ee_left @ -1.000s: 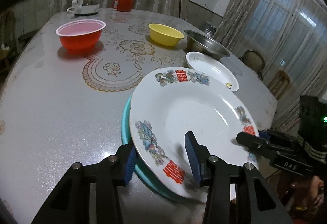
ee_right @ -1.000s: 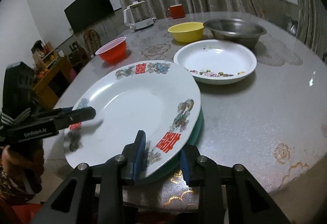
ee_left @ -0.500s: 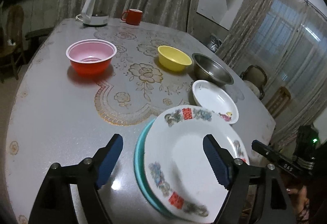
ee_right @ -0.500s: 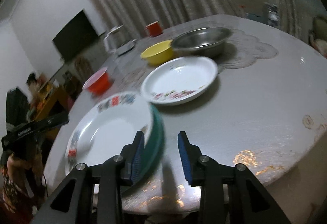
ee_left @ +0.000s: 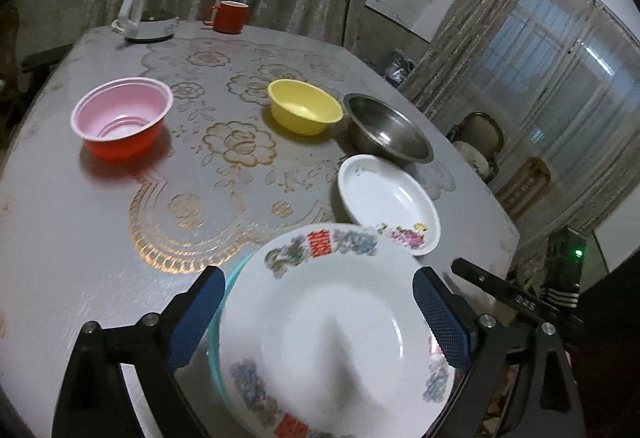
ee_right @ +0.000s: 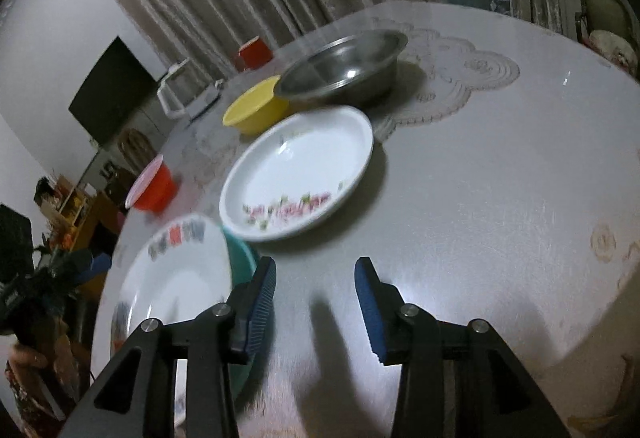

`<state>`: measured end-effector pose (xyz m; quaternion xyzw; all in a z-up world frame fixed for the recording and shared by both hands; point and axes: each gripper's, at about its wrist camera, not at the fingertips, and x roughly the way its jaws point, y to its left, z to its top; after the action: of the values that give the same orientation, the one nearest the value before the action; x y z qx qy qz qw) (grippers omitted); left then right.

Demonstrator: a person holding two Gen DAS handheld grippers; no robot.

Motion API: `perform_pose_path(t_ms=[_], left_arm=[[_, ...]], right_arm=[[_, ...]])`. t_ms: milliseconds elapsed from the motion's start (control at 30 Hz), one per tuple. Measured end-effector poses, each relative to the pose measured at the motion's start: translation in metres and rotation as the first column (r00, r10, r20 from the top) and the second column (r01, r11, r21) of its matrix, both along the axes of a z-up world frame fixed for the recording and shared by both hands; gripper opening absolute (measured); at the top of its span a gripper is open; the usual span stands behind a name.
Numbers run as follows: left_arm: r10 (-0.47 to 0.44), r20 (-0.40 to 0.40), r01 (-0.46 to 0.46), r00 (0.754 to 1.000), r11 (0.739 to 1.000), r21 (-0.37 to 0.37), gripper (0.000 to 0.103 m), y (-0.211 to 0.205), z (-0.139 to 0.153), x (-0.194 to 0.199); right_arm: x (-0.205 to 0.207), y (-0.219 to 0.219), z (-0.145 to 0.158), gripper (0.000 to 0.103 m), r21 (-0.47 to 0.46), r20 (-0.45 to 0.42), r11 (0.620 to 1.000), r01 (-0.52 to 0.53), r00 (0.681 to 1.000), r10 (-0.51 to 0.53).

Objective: Organize plates and bowls
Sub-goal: 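Move both grippers to the rose-patterned white plate rim and close them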

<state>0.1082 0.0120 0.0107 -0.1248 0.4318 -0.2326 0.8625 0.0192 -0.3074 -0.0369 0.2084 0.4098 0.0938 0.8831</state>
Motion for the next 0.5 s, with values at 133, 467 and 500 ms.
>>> perform_pose_path(t_ms=[133,467,500], left_arm=[[-0.019,-0.01,0.019,1.0,1.0,-0.012,0.096,-0.004,0.004,0.007],[-0.045,-0.038,0.045,0.998,0.999,-0.001,0.096,-0.014,0.008,0.019],[-0.044,-0.047,0.044,0.998,0.999,-0.003,0.096,-0.015,0.007,0.021]], right_arm=[[0.016,-0.001,0.009,0.041,-0.026,0.027,0.999,0.022,0.999,-0.022],[0.056,0.001,0.004,0.041,-0.012,-0.003,0.998,0.06,0.998,-0.06],[0.058,0.001,0.003,0.042,-0.01,-0.005,0.998,0.064,0.998,-0.064]])
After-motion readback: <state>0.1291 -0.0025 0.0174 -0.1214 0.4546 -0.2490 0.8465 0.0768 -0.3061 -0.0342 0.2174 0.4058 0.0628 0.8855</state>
